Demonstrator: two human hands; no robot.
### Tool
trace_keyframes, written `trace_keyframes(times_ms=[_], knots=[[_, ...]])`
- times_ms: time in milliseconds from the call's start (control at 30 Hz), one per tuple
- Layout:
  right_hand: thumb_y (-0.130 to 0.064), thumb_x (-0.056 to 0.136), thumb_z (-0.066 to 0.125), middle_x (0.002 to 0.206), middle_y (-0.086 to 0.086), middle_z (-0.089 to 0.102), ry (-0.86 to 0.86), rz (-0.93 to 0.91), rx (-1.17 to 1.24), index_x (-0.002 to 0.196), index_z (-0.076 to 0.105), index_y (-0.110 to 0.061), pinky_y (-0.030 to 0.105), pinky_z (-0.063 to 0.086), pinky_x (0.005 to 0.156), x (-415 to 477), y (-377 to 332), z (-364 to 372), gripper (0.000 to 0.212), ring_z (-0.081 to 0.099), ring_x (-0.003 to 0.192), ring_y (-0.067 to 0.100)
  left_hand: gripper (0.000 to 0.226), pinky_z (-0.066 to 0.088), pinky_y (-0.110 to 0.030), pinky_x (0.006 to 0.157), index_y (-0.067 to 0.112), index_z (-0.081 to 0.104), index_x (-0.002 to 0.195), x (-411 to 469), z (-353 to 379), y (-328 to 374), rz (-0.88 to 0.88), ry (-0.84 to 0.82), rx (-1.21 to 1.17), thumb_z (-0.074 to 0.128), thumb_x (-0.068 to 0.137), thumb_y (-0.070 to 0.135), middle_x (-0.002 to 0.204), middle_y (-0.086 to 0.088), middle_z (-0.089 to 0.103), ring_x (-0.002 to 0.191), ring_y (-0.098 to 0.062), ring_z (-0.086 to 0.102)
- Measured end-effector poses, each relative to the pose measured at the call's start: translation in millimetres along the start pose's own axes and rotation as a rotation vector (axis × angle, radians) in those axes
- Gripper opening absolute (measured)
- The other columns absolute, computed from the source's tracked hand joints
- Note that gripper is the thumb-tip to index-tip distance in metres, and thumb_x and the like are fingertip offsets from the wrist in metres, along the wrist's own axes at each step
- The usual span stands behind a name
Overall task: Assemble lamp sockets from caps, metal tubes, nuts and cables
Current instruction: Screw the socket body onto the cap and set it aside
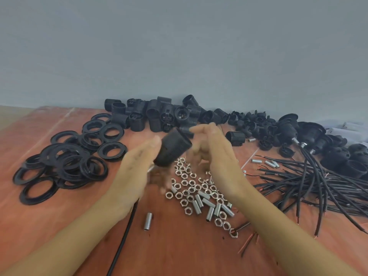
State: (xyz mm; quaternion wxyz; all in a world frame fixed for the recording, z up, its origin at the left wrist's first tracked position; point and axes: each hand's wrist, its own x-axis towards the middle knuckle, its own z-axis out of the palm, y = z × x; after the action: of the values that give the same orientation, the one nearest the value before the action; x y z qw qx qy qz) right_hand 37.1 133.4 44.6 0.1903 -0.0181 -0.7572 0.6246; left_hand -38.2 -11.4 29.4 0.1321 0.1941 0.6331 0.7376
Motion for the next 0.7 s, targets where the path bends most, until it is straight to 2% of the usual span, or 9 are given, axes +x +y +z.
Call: trace_keyframes(times_ms=[33,100,200,267,333,400,467,567,700], knots=[[-0.048,0.097,0.039,0.073,-0.007,0.065,-0.011,-0.026,-0.11,0.11,0.058,-0.028,0.019,0.043,0.05,11.3,3.8,2.6,0.03,0.058,0.057,0.007,0.05,0.047,-0.024,0.043,0.015,0.068,0.061,2.7,-3.9,2.1,-0.035,0.044,-0.107,0.045,0.098,0.04,0.048,-0.002,0.061,0.037,-0.011,0.055],[-0.031,0.099,0.05,0.096,-0.01,0.063,-0.109,-0.12,-0.453,0.123,0.057,-0.023,0.02,0.047,0.067,31.3,14.6,13.9,0.026,0.06,0.077,0.001,0.051,0.041,-0.023,0.037,0.017,0.07,0.064,-0.5,-11.5,2.7,0.008,-0.001,-0.3,0.044,0.088,0.053,0.054,-0.005,0.056,0.038,-0.016,0.047],[-0.014,0.095,0.054,0.127,0.01,0.054,-0.342,-0.319,-0.836,0.133,0.056,-0.014,0.037,0.042,0.095,53.5,33.0,42.7,0.038,0.051,0.113,0.024,0.052,0.032,-0.021,0.039,0.013,0.067,0.076,-2.6,-26.6,3.3,0.134,0.011,-0.322,0.041,0.089,0.056,0.055,-0.006,0.047,0.037,-0.014,0.035],[-0.017,0.093,0.057,0.134,0.015,0.048,-0.421,-0.372,-0.943,0.129,0.059,-0.012,0.045,0.039,0.098,62.6,39.5,65.9,0.037,0.044,0.121,0.035,0.055,0.029,-0.021,0.039,0.013,0.067,0.074,-0.1,-31.4,4.7,0.197,0.071,-0.251,0.039,0.089,0.058,0.052,-0.009,0.046,0.036,-0.015,0.03],[-0.03,0.092,0.059,0.134,0.011,0.048,-0.433,-0.364,-1.04,0.124,0.061,-0.013,0.044,0.035,0.099,67.5,41.4,85.3,0.036,0.041,0.124,0.032,0.058,0.029,-0.021,0.04,0.011,0.064,0.066,0.0,-32.3,8.1,0.217,0.121,-0.197,0.04,0.088,0.059,0.047,-0.009,0.046,0.037,-0.016,0.029],[-0.028,0.091,0.06,0.126,0.01,0.056,-0.429,-0.342,-1.053,0.113,0.065,-0.011,0.04,0.033,0.101,70.0,39.5,96.8,0.028,0.045,0.123,0.03,0.064,0.031,-0.021,0.041,0.002,0.055,0.062,-2.5,-31.9,8.0,0.241,0.137,-0.137,0.039,0.088,0.058,0.043,-0.006,0.046,0.038,-0.017,0.031],[-0.016,0.091,0.061,0.115,0.014,0.064,-0.435,-0.326,-0.954,0.1,0.069,-0.005,0.044,0.036,0.101,70.3,36.3,99.0,0.016,0.051,0.116,0.034,0.064,0.031,-0.021,0.042,-0.001,0.052,0.065,-3.6,-30.2,7.5,0.275,0.124,-0.105,0.039,0.09,0.055,0.043,-0.006,0.047,0.038,-0.018,0.031],[-0.006,0.087,0.06,0.105,0.017,0.065,-0.382,-0.349,-0.84,0.089,0.068,-0.002,0.048,0.046,0.087,66.3,30.4,89.0,0.009,0.057,0.103,0.035,0.063,0.031,-0.02,0.041,-0.001,0.058,0.069,-4.1,-28.9,8.1,0.311,0.097,-0.132,0.045,0.09,0.057,0.048,-0.01,0.048,0.037,-0.017,0.032],[-0.012,0.089,0.06,0.102,0.011,0.066,-0.289,-0.308,-0.642,0.096,0.066,-0.005,0.041,0.049,0.083,58.9,22.8,65.5,0.012,0.06,0.097,0.027,0.056,0.032,-0.019,0.04,0.015,0.064,0.059,-5.5,-27.7,7.6,0.324,0.086,-0.069,0.043,0.092,0.054,0.048,-0.01,0.049,0.037,-0.02,0.033]])
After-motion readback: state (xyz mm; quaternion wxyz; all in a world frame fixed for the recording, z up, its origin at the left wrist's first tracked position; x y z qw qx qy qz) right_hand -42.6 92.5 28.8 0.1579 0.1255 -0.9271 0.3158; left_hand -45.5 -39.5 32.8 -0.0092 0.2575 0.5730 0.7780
